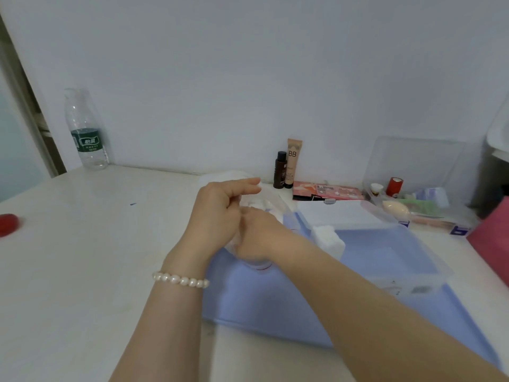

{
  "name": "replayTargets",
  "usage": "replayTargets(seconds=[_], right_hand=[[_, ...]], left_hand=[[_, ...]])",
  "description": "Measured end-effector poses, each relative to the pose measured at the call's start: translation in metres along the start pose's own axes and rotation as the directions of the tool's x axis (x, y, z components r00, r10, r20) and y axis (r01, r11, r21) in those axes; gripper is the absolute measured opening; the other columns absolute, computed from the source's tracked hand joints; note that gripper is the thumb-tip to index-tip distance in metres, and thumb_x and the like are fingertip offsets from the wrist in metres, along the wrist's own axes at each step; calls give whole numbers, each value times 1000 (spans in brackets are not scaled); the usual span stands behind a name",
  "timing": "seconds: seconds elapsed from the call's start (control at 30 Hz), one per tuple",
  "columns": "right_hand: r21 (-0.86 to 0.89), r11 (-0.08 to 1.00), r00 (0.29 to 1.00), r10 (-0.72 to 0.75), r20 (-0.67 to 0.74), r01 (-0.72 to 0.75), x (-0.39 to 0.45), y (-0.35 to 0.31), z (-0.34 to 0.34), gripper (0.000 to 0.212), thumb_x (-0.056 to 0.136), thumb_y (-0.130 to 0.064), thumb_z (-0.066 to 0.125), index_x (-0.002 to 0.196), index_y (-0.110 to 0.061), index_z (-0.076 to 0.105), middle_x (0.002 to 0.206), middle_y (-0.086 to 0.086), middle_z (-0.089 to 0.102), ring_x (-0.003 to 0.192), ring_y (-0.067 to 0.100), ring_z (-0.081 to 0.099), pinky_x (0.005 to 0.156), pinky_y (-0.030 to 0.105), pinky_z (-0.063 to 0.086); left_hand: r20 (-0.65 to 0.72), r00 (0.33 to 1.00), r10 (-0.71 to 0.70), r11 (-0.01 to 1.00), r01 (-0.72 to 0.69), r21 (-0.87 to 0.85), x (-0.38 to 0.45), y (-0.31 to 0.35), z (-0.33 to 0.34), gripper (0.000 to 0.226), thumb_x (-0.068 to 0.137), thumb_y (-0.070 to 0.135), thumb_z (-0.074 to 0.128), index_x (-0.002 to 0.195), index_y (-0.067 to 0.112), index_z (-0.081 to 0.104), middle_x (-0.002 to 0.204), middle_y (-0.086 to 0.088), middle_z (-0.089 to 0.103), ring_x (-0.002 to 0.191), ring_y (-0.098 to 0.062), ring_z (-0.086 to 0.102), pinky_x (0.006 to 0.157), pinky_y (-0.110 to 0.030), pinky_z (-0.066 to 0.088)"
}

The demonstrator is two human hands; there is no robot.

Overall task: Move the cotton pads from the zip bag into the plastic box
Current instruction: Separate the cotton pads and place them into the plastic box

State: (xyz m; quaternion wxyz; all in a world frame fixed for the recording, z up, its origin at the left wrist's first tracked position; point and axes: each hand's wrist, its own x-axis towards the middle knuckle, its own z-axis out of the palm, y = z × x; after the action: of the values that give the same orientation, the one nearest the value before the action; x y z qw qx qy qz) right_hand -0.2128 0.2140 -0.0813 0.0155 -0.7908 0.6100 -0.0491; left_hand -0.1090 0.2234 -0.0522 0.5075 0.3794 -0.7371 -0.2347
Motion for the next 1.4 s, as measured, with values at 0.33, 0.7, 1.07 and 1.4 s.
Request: replayTargets(seconds=[0.33,0.7,1.07,1.4], right_hand=[[79,992,990,106,-97,-98,-11,-11,-6,25,94,-19,40,106,-4,56,107,15,62,100,32,57,77,37,38],[-225,974,950,-104,-294,37,-65,11,3,42,34,-17,80,67,-12,54,54,3,51,45,22,45,49,26,31],[-142,989,743,-116,-659,29,-66,22,3,34,32,0,81,56,-11,60,52,1,58,45,20,56,42,18,31],[72,995,738,100,-667,-69,-76,15,-15,16,79,-14,57,75,-15,72,68,1,67,67,26,52,62,35,40]], left_hand=[[-16,1000,0,1000,0,15,0,0,1,43,84,-19,40,100,4,72,112,6,64,109,-6,56,97,-21,42],[38,999,-31,998,29,59,-2,5,5,41,85,-18,38,101,1,71,118,-3,65,106,-3,52,85,7,30],[67,997,-40,994,33,104,-2,6,8,44,84,-18,37,103,2,71,117,-1,65,102,-1,53,84,7,31],[67,996,-64,994,57,92,-3,9,6,41,86,-15,39,105,4,71,116,1,66,101,-2,55,84,2,36]])
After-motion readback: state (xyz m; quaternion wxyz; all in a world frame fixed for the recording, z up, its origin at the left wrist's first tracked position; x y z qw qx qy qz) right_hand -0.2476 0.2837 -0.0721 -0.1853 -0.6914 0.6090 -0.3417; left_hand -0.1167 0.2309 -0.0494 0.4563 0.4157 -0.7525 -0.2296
